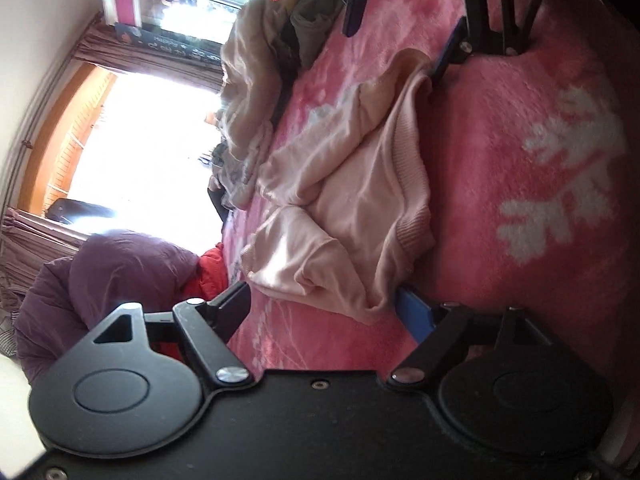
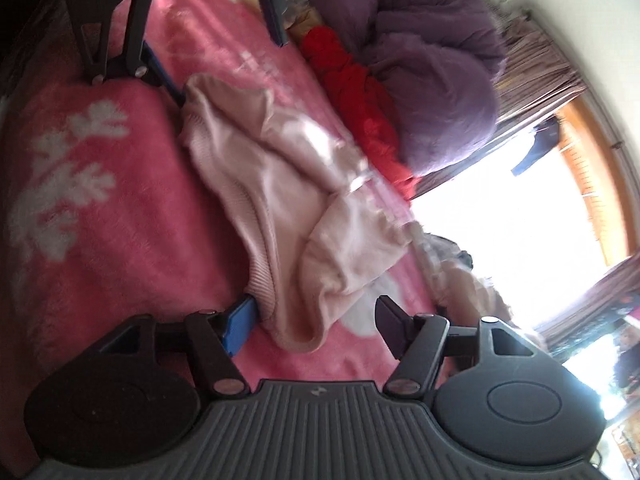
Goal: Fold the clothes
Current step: 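Lift the folded sweatshirt with both tools and turn it over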
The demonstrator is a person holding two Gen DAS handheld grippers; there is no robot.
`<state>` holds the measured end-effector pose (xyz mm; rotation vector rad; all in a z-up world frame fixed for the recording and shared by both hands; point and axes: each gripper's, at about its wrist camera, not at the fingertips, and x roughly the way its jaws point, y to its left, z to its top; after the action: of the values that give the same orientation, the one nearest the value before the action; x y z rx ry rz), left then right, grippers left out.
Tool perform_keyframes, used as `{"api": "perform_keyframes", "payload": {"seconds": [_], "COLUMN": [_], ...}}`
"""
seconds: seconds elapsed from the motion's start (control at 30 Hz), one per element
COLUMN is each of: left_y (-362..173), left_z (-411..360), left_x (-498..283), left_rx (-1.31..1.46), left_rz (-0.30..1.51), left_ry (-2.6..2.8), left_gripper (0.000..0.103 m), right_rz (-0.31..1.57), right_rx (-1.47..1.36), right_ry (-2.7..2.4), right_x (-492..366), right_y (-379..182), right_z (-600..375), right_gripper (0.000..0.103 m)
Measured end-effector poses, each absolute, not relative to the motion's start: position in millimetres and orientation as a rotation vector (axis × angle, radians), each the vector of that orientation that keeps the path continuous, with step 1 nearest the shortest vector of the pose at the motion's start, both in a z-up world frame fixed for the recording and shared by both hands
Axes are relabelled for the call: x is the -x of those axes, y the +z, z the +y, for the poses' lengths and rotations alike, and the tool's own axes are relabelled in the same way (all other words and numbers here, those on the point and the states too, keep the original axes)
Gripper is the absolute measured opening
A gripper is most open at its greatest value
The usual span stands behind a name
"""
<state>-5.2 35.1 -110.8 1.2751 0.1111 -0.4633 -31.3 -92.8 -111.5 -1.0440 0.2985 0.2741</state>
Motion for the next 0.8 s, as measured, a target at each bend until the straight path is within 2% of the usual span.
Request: {"api": "perform_keyframes", "payload": {"seconds": [0.13,0.2,0.53,0.57,0.6,0.67,0.73,0.77,0.8], "left_y": [-111.9,-116.2,-121.2,-121.2,-123.1,-125.8,-124.0,-121.5,-118.5], "left_z": [37.5,37.7,27.2,26.9,28.1,26.1,25.4,25.6,26.7], "left_x": [2.0,0.3,-10.6,-9.9,-4.9,-0.3,3.1,4.4,5.7], "left_rx": [-1.270,-1.286,-1.297,-1.300,-1.304,-1.329,-1.343,-1.344,-1.341], "left_rz": [0.155,0.191,0.205,0.212,0.225,0.220,0.202,0.193,0.182], "left_ry": [-0.480,-0.529,-0.583,-0.599,-0.618,-0.625,-0.611,-0.602,-0.595], "left_gripper": [0.080,0.072,0.072,0.064,0.051,0.044,0.045,0.048,0.059], "right_rz": [0.330,0.339,0.321,0.320,0.314,0.303,0.289,0.279,0.271], "right_rx": [1.030,1.010,1.029,1.028,1.034,1.045,1.061,1.070,1.079], "right_ry": [0.262,0.263,0.313,0.322,0.334,0.355,0.365,0.370,0.375], "right_x": [30.1,28.4,24.2,23.5,23.4,23.1,23.4,23.9,24.3], "right_y": [-115.0,-114.9,-119.3,-118.9,-118.4,-117.3,-115.9,-115.4,-114.9], "right_z": [-93.6,-96.1,-96.9,-97.6,-98.3,-99.5,-99.7,-99.9,-100.2], "right_gripper": [0.067,0.067,0.068,0.068,0.068,0.068,0.068,0.068,0.068]}}
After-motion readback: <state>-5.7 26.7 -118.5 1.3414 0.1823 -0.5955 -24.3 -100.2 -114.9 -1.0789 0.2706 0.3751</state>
